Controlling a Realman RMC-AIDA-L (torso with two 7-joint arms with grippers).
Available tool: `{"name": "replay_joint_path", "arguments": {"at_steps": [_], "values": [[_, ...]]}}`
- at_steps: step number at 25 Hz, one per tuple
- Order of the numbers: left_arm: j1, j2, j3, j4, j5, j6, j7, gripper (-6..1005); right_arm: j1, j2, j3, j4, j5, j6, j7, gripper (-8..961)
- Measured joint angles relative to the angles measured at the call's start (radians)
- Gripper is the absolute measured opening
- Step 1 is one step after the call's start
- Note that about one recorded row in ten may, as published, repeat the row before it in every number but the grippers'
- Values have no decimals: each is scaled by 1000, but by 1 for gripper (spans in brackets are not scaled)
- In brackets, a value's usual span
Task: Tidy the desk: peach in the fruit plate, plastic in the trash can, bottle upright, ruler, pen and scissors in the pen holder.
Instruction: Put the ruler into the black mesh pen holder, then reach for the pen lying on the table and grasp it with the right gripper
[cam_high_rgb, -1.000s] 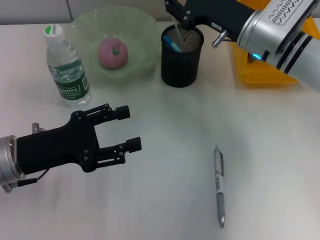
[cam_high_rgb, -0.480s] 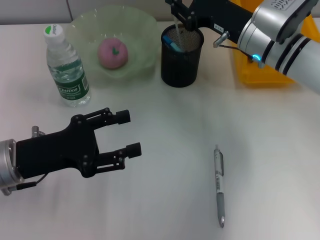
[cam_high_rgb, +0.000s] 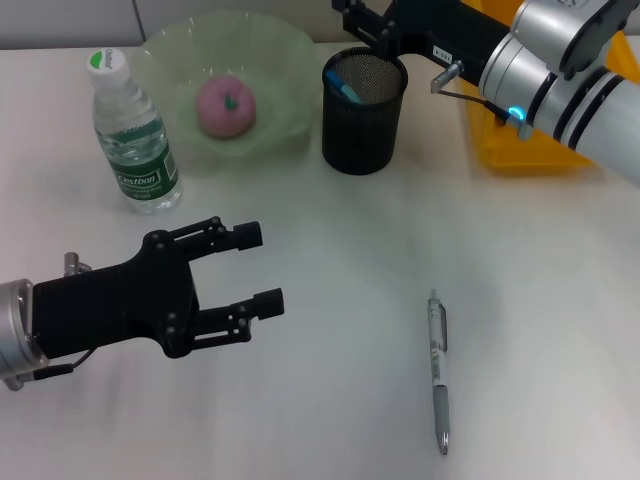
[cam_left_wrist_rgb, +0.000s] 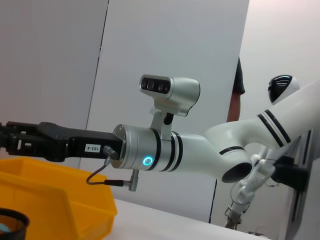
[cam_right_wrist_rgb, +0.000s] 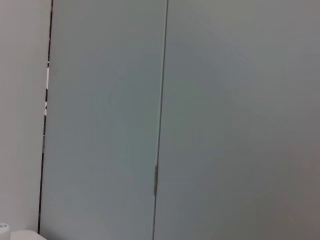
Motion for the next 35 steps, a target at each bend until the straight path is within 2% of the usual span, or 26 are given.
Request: {"name": "replay_joint_path", "arguments": {"at_steps": [5,10,11,16,19,24,26,29,32,35], "values": [[-2,1,9,2,0,0,4,776,-5,0,1,-10,0,1,22,507],[-2,1,9,1,0,0,10,775,-11,0,20,-11,2,-10,24,670],[-2,1,9,2,0,0,10,775,-16,0,36,-12,2,-23,24,703],[-3,3,9,4,0,0,10,775,-72,-4,81,-44,1,-185,114,726],[-3,3,9,4,0,0,10,775,-143,-10,29,-138,-9,-301,309,726],[-7,6,10,5,1,0,10,774,-289,-26,-184,-397,-32,-450,616,725],[-8,8,11,5,2,0,9,774,-329,-37,-212,-479,-89,-499,709,725],[-9,14,11,10,2,1,2,774,-358,-55,-198,-594,-252,-587,858,725],[-9,19,11,10,2,1,1,774,-361,-72,-160,-676,-430,-663,968,725],[-9,23,11,10,2,1,1,775,-353,-76,-132,-742,-604,-711,1045,724]]}}
